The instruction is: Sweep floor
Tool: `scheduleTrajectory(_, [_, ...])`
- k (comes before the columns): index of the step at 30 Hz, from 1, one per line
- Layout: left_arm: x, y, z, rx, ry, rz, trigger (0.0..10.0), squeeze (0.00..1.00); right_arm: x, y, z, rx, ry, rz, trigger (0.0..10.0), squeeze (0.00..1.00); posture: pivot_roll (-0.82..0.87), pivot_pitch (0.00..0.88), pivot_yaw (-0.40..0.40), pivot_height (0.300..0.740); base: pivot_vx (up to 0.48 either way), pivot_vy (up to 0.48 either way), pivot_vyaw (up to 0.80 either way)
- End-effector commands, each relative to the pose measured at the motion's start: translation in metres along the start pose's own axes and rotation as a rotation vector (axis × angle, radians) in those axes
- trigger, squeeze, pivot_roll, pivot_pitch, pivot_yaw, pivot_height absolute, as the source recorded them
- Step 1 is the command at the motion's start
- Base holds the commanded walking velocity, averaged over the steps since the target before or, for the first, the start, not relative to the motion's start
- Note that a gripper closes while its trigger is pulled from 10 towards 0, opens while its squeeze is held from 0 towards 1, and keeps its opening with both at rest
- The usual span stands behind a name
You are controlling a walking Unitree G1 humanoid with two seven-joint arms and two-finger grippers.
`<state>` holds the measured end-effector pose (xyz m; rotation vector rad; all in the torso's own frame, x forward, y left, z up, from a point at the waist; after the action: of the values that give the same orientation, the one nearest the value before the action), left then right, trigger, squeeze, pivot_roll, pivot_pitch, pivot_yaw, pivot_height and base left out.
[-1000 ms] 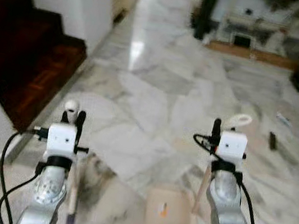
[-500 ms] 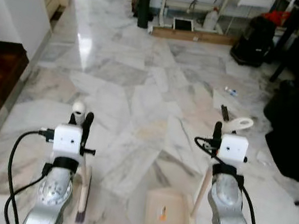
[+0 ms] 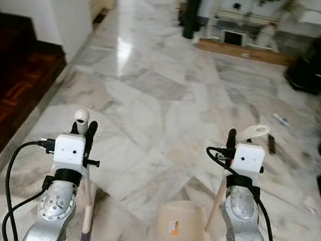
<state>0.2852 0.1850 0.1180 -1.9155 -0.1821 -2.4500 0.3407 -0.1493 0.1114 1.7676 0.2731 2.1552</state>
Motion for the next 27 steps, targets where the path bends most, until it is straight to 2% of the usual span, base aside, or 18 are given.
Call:
scheduleTrajectory(1, [0.0049, 0.0083, 0.0033, -0.026, 0.023, -0.014, 10.0, 0.0, 0.0028, 0.0141, 0.0034, -0.039, 0.019, -0.012, 10.0, 0.0, 0.11, 0.092, 0.017, 0.74, 0.442, 0.0, 0.0])
scheduleTrajectory(8, [0.0051, 0.0105, 0.0043, -0.036, 0.024, -0.016, 10.0, 0.0, 0.0038, 0.0125, 0.0032, -0.035, 0.025, -0.006, 10.0, 0.0, 0.11, 0.091, 0.02, 0.74, 0.441, 0.0, -0.42])
scheduleTrajectory(27, [0.0038, 0.0129, 0.0047, -0.059, 0.021, -0.018, 10.0, 0.0, 0.0051, 0.0098, 0.0031, -0.027, 0.033, -0.007, 10.0, 0.0, 0.11, 0.063, 0.023, 0.74, 0.441, 0.0, 0.0])
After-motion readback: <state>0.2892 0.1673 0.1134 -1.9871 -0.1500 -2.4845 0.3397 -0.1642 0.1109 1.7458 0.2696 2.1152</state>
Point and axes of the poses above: a point about 5 cm out from each wrist's last joint towards the gripper, its own z axis pointing out of the wrist towards the gripper, its own x axis along the axis of the wrist's last joint, y = z × x, the point moved 2 cm from there along z, pointing out of the wrist towards the gripper, and after that the axes turned 13 degrees about -z, right-handed, at the moved point
